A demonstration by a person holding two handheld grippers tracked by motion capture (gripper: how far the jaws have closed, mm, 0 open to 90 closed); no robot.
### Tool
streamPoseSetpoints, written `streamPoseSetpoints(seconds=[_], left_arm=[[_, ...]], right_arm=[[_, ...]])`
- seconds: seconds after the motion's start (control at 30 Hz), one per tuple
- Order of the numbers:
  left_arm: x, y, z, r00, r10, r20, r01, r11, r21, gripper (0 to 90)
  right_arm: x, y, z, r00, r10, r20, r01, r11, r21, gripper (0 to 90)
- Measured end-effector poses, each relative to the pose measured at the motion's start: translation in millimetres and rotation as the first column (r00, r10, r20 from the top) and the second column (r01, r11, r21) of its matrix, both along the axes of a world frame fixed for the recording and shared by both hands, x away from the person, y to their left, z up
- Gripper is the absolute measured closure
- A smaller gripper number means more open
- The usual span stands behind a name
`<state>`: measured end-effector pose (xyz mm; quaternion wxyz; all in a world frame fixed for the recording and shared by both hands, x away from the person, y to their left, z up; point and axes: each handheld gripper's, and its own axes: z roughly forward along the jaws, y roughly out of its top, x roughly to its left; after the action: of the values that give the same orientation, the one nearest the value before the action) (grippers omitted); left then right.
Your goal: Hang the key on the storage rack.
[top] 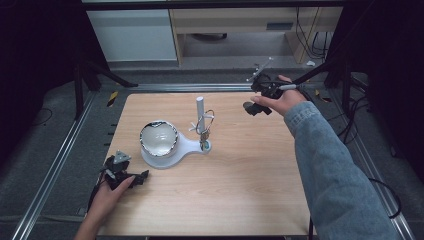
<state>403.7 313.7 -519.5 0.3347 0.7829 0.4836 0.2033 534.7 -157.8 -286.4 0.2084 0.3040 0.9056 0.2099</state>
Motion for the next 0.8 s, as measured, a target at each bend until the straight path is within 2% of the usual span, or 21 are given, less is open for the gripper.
streamPoseSetpoints(seconds=[0.47, 0.6, 0.8], left_arm=[[-0.1, -0.1, -0.1, 1.0000, 0.002, 0.001, -0.002, 1.0000, -0.002, 0.0], [-0.2, -0.2, -0.2, 1.0000, 0.003, 0.001, -0.003, 1.0000, -0.003, 0.0], [-0.2, -0.1, -0.1, 1.0000, 0.002, 0.000, -0.002, 1.0000, -0.002, 0.0]], right_arm=[[-7.5, -31.1, -13.3, 0.9985, -0.055, -0.004, 0.055, 0.998, 0.009, 5.7], [-9.6, -38.8, -18.8, 0.9976, -0.066, -0.018, 0.067, 0.998, 0.012, 6.1], [-13.6, -47.5, -27.2, 0.9964, -0.084, -0.005, 0.084, 0.996, 0.020, 6.9]])
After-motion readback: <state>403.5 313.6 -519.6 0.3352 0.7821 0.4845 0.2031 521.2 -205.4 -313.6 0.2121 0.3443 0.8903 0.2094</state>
